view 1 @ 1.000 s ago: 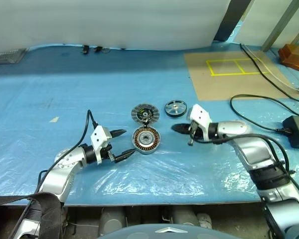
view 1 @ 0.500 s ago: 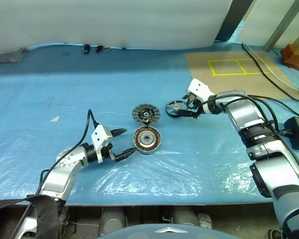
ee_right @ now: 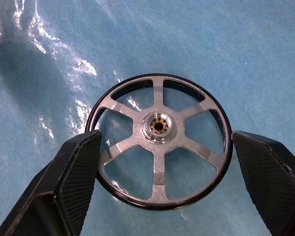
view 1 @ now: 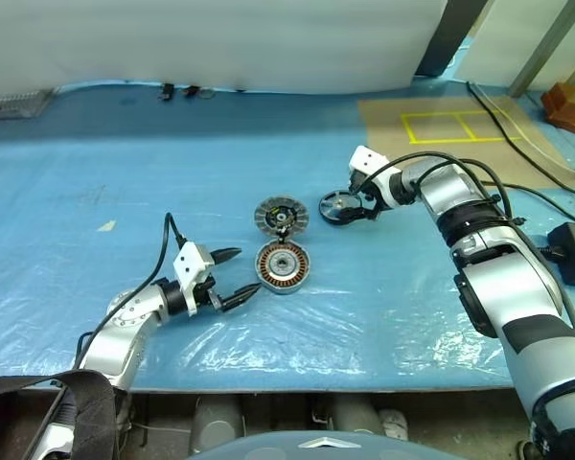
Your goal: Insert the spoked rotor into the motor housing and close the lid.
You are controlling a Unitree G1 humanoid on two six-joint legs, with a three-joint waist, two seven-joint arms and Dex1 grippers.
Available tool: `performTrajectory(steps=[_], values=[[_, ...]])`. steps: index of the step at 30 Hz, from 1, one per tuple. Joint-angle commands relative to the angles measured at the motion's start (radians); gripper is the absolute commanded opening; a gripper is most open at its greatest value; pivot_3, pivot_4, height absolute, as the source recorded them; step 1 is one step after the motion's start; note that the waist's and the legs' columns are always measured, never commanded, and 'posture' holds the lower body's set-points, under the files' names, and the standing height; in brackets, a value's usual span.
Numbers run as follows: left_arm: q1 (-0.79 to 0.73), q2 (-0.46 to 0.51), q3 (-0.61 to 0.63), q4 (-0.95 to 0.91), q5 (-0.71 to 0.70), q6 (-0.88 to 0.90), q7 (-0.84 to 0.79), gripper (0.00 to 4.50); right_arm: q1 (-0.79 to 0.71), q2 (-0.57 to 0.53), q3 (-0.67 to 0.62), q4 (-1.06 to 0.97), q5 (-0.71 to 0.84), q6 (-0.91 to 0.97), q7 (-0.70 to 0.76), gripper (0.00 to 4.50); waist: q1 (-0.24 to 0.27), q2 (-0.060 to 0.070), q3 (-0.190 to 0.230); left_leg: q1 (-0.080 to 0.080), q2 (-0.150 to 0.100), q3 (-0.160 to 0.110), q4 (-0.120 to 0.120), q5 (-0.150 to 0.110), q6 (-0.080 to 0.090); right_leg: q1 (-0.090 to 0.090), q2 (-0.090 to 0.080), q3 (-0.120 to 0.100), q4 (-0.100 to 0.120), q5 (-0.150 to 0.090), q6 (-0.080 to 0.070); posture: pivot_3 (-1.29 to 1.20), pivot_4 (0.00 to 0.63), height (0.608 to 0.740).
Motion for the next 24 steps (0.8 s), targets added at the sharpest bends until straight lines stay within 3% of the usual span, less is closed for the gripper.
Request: performTrajectory(steps=[1,24], values=[[0.004,-0.001,0.016,-0.036,-0.011,-0.017,0.003,4.5,-0.057,0.007,-0.02,0.025,-0.009,-0.027,0.012,4.44,-0.001,0.0,0.0,0.0,0.0,0.0,0.0,0.0,0.0,0.0,0.0,0.0,0.0,0.0,0.0,0.0,0.15,0.74],[-0.054,-0.003,0.033,-0.096,-0.04,0.04,0.026,4.5,-0.086,0.056,-0.039,0.117,-0.052,-0.069,0.025,4.44,-0.001,0.002,0.001,0.0,0.001,0.0,0.001,0.0,0.0,-0.001,0.0,-0.001,0.0,0.0,-0.001,0.0,0.15,0.74]])
